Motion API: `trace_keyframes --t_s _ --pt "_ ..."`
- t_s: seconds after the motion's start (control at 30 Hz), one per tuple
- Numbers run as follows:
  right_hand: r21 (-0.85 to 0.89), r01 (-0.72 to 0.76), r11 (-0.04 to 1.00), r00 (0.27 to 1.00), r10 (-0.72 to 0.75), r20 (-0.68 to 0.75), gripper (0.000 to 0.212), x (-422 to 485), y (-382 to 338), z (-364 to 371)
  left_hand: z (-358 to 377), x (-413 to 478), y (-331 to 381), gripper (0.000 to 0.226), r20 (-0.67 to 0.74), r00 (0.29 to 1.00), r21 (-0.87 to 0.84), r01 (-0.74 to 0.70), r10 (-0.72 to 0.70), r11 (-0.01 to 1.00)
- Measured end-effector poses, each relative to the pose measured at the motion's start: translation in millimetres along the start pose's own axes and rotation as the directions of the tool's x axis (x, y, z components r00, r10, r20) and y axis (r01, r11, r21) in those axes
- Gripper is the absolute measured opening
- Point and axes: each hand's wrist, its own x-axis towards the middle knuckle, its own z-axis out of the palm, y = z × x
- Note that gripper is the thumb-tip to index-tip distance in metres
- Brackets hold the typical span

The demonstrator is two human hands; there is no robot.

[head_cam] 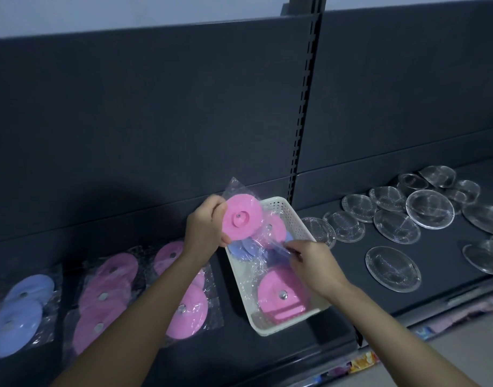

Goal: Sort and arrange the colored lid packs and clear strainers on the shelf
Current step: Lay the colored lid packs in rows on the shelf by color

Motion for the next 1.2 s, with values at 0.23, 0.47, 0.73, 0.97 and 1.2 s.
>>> trace_keyframes --t_s 0.23,0.47,0.73,0.97,1.2 --pt "-0.038 -0.01 0.999 0.998 0.013 0.061 0.018 4.7 -3.5 -0.6 -7.2 -7.3 -2.0 0.027 0.136 0.97 -0.352 0.24 -0.204 0.905" --pt "-0.008 0.043 0.999 0.964 -0.04 0.265 0.034 -0.8 -19.9 -4.5 -14.2 -10.5 -9.7 0.013 0.073 0.974 -0.293 0.227 -0.216 0.929" --pt "-0.219 -0.188 0.957 0.893 0.26 0.367 0.056 13.6 -17.7 5.5 -32.7 -18.8 -22.4 0.057 -0.018 0.978 -0.203 0.201 -0.209 0.958" --pt "0.052 -0.333 0.942 0.904 0.303 0.303 0.04 24.9 -18.3 8.9 -47.2 -29.9 -35.3 0.021 -0.102 0.954 -0.385 0.224 -0.282 0.895" --pt "0.157 -0.196 0.968 0.979 0.185 0.08 0.02 27.9 -32.5 0.7 -68.8 -49.6 -47.1 0.022 -0.211 0.925 -0.421 0.205 -0.316 0.883"
